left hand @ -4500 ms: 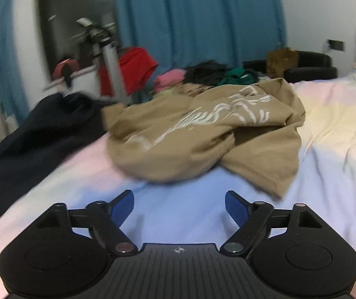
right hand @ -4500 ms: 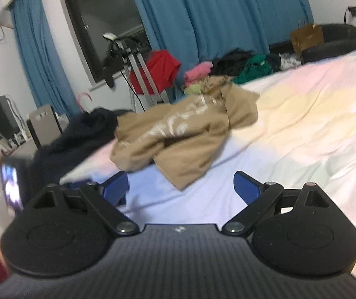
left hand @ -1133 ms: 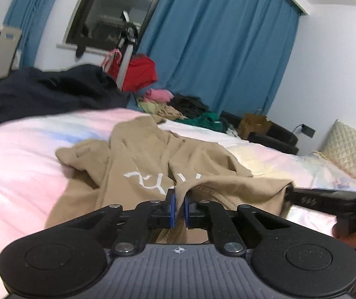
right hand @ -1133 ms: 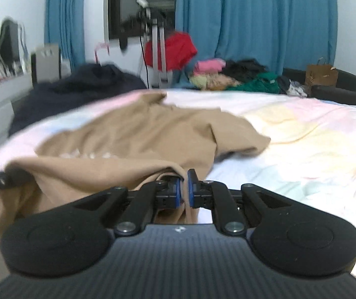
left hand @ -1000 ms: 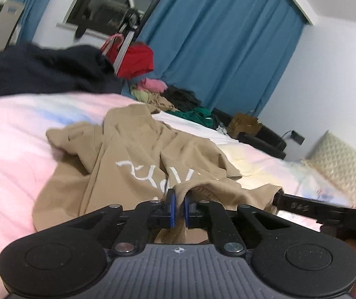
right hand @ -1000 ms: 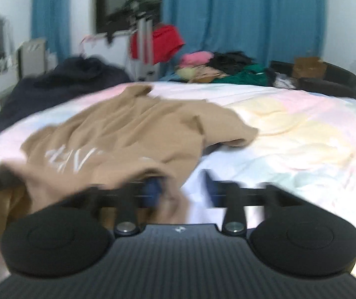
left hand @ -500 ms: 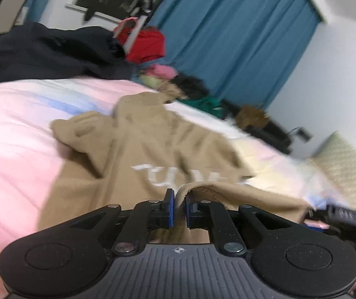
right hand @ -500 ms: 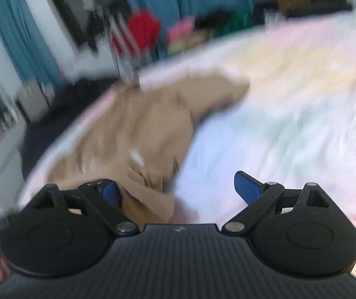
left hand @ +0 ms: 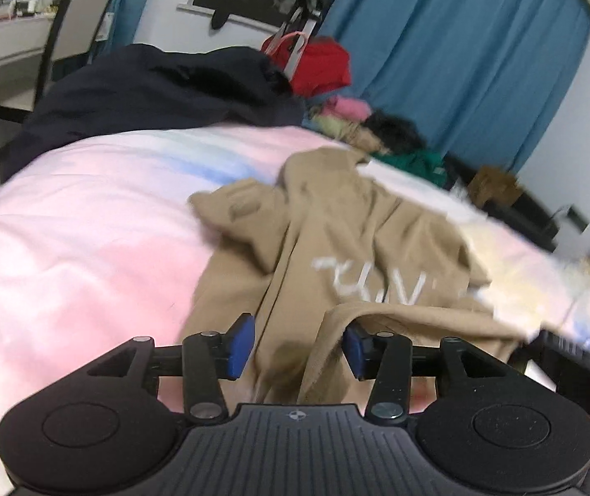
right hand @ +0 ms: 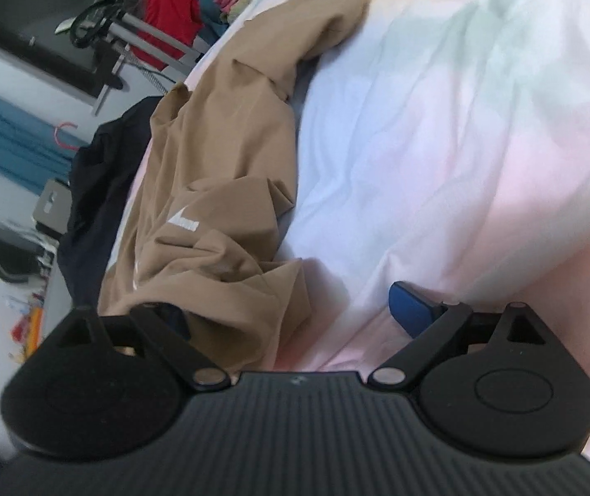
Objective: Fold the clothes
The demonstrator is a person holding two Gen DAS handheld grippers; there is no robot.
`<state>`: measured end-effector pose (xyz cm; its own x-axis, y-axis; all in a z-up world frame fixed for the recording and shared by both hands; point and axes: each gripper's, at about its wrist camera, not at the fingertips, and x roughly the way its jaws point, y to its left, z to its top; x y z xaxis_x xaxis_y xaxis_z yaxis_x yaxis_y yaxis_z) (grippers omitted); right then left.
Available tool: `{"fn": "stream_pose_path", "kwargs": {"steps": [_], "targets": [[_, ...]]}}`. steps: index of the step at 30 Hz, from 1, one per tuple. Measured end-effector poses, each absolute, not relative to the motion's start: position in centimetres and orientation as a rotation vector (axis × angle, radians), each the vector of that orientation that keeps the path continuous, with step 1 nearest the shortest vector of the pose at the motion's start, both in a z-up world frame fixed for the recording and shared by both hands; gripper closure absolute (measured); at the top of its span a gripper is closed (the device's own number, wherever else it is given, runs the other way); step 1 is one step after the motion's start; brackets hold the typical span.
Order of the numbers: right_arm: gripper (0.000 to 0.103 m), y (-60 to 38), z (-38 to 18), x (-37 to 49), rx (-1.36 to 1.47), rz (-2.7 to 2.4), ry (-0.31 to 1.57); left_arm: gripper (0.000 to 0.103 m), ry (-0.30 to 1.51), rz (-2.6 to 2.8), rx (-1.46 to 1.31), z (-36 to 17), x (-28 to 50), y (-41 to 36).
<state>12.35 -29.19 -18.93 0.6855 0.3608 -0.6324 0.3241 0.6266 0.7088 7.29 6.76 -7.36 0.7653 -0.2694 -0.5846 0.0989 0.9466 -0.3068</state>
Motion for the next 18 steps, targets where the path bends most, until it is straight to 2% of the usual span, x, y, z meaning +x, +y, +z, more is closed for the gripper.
{"fn": "stream_pose_path", "kwargs": {"steps": [7,11,15,18], "targets": [[0.008,-30.0,-19.2,11.9,0.938,0.025,0.843,0.054,0.568,-0.189,-0.068,-5.5,0.7,4.8],[0.009,-30.3,-19.0,11.8,0.914,0.022,0.849,0.054,0.51,-0.22,-0.04,-5.2,-0.5,4.0],[0.009,-30.2,-16.7,10.8,0.705,-0.005,0.826,0.055,0.56,-0.234,-0.048,-6.0,0.6,3.4],[0.009,-30.1,-14.9,9.9,0.522,-0.036,0.787,0.055,0.664,-0.298,-0.075,-7.5,1.9,3.4]]}}
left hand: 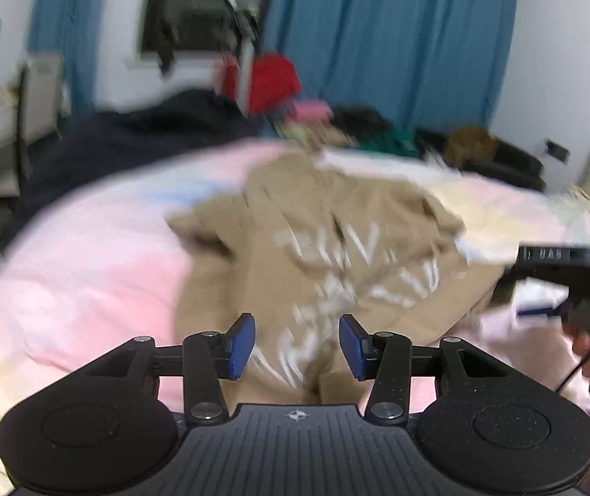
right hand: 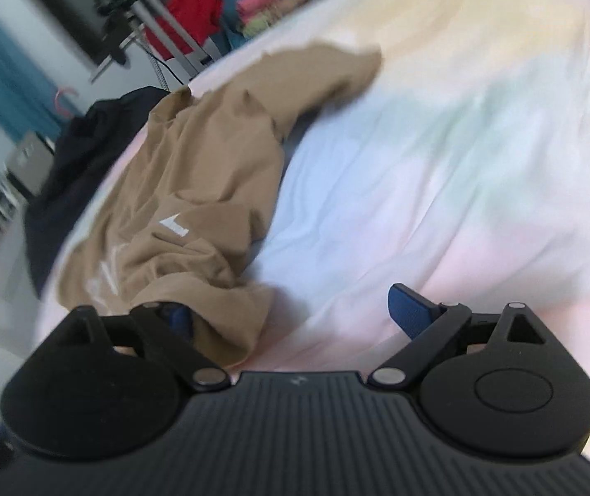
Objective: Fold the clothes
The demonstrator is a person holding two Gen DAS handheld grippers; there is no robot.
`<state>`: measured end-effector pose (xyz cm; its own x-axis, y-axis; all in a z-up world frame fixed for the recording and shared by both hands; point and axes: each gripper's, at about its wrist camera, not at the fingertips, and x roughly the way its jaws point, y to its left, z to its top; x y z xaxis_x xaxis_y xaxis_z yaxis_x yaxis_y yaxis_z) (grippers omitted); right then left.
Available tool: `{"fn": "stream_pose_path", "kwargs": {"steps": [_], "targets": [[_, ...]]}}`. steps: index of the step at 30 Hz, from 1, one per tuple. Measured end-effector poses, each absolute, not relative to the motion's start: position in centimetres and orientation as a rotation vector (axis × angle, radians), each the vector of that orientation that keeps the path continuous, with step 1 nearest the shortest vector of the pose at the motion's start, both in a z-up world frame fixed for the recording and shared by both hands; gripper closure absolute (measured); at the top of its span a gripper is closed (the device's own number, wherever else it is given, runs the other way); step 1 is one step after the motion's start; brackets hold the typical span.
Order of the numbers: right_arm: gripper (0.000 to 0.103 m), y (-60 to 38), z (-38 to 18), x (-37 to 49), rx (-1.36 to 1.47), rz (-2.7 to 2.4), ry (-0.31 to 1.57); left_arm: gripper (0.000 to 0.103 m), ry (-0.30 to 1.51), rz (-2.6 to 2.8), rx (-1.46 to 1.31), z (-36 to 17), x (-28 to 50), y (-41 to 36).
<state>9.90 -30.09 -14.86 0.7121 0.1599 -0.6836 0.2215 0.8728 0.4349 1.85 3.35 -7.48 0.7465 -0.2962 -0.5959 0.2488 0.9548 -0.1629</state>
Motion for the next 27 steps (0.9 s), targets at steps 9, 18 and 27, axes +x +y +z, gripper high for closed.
{"fn": "stream_pose_path", "kwargs": {"steps": [9,18,27], "targets": [[0.009,-30.4,-12.7,9.6,0.372,-0.04,0.716,0.056,0.69,-0.501,0.039,-7.9,-0.4,2.2],[0.009,-31.6,-16.3,14.0,0.583,-0.114,0.795,0.06,0.728,-0.383,0.529,-11.8,-2.1,-3.3],[0.009,-31.6,-17.1,15.0,0.556,-0.099,0.833,0.091,0.653,-0.278,0.708,-13.2,-0.9,-3.6]]}}
